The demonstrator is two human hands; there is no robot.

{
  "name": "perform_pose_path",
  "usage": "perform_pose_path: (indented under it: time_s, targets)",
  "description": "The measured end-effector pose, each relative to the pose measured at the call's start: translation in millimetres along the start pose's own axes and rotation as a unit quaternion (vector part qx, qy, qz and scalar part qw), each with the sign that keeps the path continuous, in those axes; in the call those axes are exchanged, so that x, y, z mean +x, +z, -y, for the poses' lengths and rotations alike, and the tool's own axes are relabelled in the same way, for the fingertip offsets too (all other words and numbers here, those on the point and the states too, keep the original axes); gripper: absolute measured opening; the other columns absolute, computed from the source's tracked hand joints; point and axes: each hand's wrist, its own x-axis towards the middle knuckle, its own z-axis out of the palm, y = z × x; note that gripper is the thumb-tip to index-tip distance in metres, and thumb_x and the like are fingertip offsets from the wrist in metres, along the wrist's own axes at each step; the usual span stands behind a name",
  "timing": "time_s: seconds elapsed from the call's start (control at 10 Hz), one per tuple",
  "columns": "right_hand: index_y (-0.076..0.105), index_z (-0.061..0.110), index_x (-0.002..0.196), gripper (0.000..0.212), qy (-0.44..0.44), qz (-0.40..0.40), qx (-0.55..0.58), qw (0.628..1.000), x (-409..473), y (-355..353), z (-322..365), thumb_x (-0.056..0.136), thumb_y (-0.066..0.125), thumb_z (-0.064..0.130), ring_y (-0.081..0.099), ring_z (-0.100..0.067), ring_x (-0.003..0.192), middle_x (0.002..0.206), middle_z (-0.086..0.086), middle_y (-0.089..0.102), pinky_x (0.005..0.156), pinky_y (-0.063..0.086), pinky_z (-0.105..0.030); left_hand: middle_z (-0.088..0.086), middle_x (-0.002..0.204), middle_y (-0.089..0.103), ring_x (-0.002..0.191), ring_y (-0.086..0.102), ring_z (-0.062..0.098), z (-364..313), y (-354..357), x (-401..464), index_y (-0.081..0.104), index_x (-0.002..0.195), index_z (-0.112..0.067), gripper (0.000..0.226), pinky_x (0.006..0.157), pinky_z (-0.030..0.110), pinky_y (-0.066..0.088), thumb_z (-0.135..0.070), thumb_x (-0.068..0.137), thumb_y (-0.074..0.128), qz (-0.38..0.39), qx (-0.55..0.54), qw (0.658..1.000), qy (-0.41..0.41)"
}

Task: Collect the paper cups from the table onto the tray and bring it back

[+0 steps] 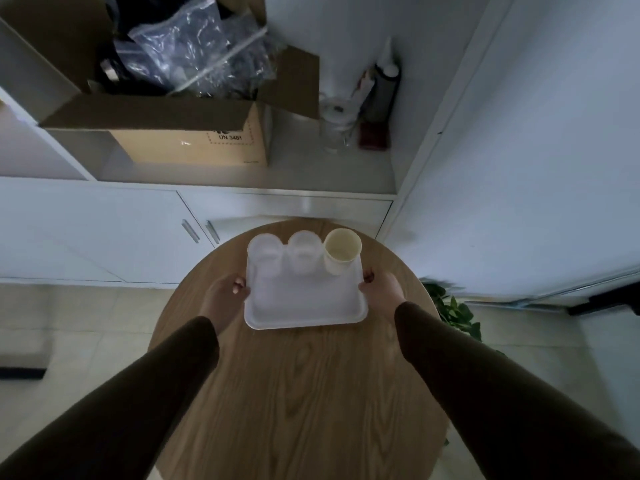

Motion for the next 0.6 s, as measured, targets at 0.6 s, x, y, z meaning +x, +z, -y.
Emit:
perform_pose_path:
  time_s: [0.6]
  targets:
    - [0.067, 0.014, 0.121, 0.029, 0.006, 0.007, -0.03, 1.0, 31, -4, 3, 0.093, 0.061, 0.02, 0.066, -0.025, 0.102, 0.113, -0.005, 0.071, 0.09, 0.057, -0.041, 0.008, 0.101, 0.068, 0.094, 0.064, 0.026, -14, 11, 24, 0.069, 0.11, -0.006, 0.016, 0.08, 0.032, 0.044, -0.017, 0.102, 0.061, -0.039, -0.002, 0.999, -0.036]
